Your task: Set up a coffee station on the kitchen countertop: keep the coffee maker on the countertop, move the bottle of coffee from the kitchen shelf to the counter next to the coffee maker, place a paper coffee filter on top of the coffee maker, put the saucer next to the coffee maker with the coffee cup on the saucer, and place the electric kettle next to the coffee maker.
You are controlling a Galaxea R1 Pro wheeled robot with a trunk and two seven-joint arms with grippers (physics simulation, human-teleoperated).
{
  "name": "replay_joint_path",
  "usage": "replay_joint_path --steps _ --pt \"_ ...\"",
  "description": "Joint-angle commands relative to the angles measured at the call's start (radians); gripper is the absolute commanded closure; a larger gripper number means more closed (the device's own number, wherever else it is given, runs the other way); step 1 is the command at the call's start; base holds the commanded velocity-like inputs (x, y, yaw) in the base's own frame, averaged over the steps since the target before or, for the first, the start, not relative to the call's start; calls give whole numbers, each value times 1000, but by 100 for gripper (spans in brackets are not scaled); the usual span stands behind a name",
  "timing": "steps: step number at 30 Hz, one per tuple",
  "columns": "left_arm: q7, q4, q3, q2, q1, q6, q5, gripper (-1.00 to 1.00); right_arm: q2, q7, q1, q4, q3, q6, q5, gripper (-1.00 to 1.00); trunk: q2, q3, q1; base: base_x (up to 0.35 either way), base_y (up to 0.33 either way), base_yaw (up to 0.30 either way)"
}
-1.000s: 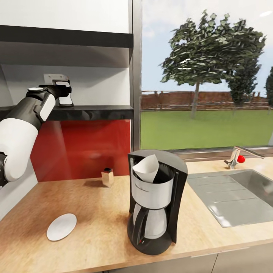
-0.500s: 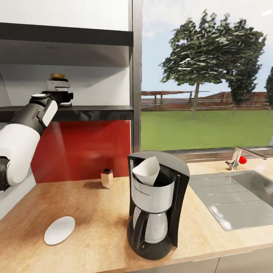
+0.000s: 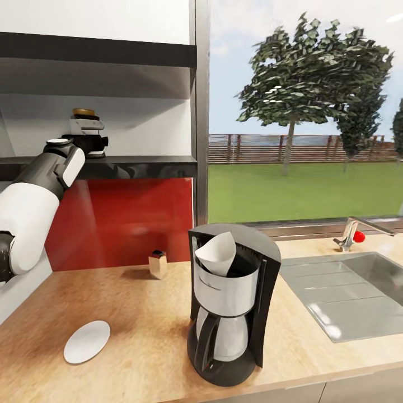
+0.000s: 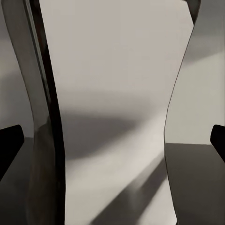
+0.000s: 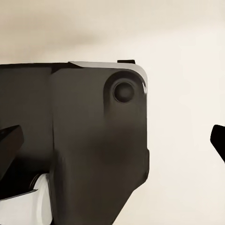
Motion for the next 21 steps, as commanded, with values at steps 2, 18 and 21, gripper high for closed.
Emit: replay_joint_path --steps 2,18,21 --pt "8 -2 -8 1 0 5 11 -100 0 0 0 1 -2 -4 -1 -100 -1 0 0 0 0 0" --pt "1 -1 -10 1 0 5 11 -100 0 0 0 1 -2 -3 -1 -100 -1 0 0 74 0 0" --pt "-2 -1 -9 2 1 5 12 -100 0 0 0 2 -1 -3 -1 -100 -1 0 0 29 0 0"
